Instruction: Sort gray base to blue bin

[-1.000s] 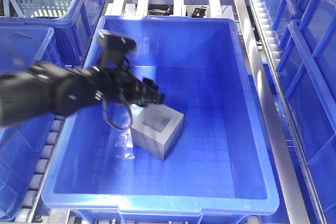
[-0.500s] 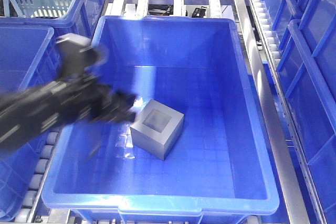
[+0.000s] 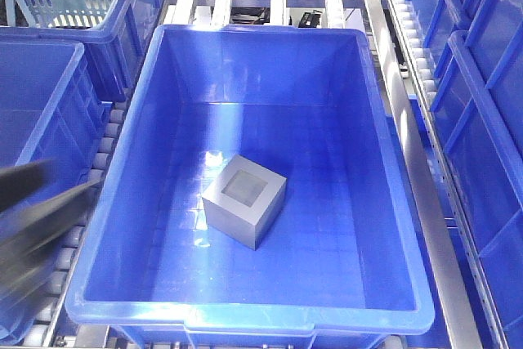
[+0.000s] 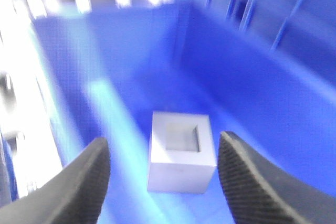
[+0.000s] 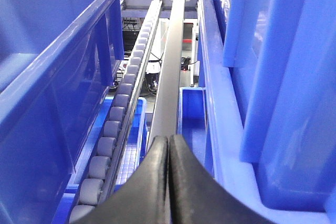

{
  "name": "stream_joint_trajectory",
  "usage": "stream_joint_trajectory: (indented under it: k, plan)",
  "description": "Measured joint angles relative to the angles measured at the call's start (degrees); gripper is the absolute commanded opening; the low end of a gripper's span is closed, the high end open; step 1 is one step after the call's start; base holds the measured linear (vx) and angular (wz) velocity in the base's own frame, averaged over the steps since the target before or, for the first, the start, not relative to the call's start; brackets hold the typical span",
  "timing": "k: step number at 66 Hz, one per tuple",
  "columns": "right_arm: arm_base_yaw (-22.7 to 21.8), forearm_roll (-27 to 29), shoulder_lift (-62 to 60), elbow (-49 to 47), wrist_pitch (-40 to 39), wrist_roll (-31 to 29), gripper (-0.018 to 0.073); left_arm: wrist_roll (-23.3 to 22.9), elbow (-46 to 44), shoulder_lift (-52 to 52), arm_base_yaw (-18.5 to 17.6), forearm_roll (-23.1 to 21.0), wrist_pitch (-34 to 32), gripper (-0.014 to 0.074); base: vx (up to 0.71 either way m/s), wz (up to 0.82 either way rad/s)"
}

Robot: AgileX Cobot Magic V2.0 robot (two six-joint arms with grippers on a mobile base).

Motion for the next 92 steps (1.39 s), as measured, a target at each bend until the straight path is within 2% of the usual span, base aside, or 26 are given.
stream_joint_trajectory:
  k: [18, 27, 36, 44, 53, 92]
  plan:
    - [0.0, 0.0, 0.0, 0.0, 0.0, 0.0, -0.0009, 0.0, 3.9, -22.0, 0.0, 0.0, 10.7, 0.0426, 0.00, 0.00]
    - [0.0, 0.0, 0.0, 0.0, 0.0, 0.0, -0.0009, 0.0, 4.4, -27.4, 0.0, 0.0, 14.0, 0.0426, 0.00, 0.00]
    - [0.0, 0.0, 0.0, 0.0, 0.0, 0.0, -0.0009, 0.0, 4.4, -28.1, 0.0, 0.0, 16.7, 0.0400, 0.00, 0.00]
    - [0.0, 0.0, 0.0, 0.0, 0.0, 0.0, -0.0009, 0.0, 4.4, -28.1, 0.0, -0.3, 17.7, 0.0260, 0.00, 0.00]
    - [0.0, 0.0, 0.0, 0.0, 0.0, 0.0, -0.0009, 0.0, 4.4, -28.1, 0.0, -0.3, 17.7, -0.0008, 0.00, 0.00]
    - [0.0, 0.0, 0.0, 0.0, 0.0, 0.0, -0.0009, 0.0, 4.4, -28.1, 0.0, -0.3, 17.8, -0.0007, 0.00, 0.00]
